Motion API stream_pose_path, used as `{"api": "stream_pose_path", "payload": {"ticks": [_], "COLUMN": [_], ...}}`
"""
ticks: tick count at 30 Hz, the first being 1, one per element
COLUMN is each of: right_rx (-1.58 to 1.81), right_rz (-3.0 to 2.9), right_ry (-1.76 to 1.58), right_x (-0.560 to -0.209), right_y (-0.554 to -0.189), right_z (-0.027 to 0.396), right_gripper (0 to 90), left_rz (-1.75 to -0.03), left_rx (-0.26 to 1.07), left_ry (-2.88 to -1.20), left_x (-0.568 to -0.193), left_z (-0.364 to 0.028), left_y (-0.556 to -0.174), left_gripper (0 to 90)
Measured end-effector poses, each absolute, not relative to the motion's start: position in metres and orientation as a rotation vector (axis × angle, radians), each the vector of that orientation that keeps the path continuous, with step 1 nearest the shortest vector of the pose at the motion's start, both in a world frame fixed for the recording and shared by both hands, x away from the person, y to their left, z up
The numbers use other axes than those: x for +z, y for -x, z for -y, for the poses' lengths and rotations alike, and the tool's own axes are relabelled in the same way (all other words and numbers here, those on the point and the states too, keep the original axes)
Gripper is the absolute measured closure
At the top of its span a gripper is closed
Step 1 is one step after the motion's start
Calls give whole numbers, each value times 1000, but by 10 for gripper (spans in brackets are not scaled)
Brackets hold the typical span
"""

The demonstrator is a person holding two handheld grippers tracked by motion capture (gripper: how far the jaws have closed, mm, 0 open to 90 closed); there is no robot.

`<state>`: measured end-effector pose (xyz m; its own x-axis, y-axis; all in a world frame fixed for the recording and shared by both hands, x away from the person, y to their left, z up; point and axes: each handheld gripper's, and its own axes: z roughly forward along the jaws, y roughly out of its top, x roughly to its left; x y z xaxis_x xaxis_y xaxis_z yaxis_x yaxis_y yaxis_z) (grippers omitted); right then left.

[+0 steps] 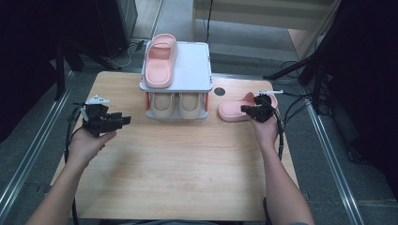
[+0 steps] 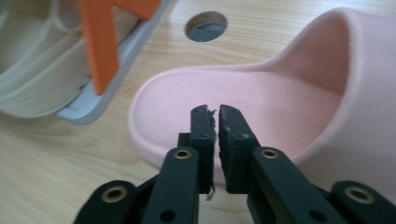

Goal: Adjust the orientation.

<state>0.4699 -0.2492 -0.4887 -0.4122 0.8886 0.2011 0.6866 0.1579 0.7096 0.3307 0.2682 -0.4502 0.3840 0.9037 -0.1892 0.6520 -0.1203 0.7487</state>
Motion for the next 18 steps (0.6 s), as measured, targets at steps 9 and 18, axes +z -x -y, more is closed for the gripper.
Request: {"api": "stream_pose_path", "payload": {"ticks": [9, 18], "right_rx": [1065, 1023], "right_rz": [-2134, -2140], "right_ry": [-1595, -1618], "right_x": [-497, -502], "right_y": [-482, -482], "right_z": [252, 260], "right_gripper": [900, 900], "left_rz": [-1357, -1346], "left_rx": [427, 394], "left_ry": [-1870, -1941], "left_x": [-462, -477], "left_z": [-269, -258], "left_y": [-325, -328], "left_gripper": [529, 517]}}
